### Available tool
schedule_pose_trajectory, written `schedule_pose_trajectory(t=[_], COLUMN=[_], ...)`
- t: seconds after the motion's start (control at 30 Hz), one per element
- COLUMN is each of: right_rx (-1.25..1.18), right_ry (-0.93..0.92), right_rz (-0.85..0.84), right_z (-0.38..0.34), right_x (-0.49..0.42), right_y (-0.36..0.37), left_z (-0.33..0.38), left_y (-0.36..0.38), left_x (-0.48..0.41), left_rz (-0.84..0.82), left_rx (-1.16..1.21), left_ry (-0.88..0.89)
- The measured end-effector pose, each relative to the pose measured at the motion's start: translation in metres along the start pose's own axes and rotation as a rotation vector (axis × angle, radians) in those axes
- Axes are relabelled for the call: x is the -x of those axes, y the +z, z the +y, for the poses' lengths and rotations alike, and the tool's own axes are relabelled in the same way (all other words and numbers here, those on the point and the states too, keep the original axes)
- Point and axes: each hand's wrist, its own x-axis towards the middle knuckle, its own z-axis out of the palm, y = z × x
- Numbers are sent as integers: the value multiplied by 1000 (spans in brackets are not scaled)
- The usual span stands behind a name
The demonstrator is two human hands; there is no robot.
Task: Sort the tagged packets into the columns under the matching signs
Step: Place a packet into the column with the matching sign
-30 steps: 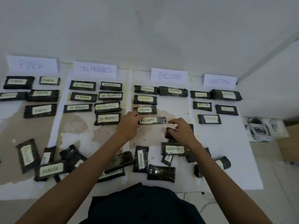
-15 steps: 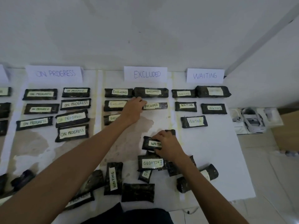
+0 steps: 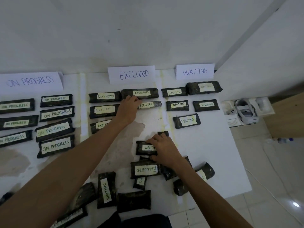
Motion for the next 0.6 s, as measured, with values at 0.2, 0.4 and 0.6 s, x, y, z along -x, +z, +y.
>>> schedule_pose_trajectory(t=[0.2, 0.4, 0.6], right_rx=[-41, -12, 16], right_ry=[86, 151, 230], right_rz=[116, 203, 239], right_z=[-5, -11, 2], right_x=[19, 53, 80], right_y=[-27, -55, -70], left_z=[13, 42, 70], left_y=[-34, -65, -58], left_x=[49, 122, 151], left_rz=[38, -22, -99], left_rx=[118, 192, 236], left_ry=[18, 30, 48])
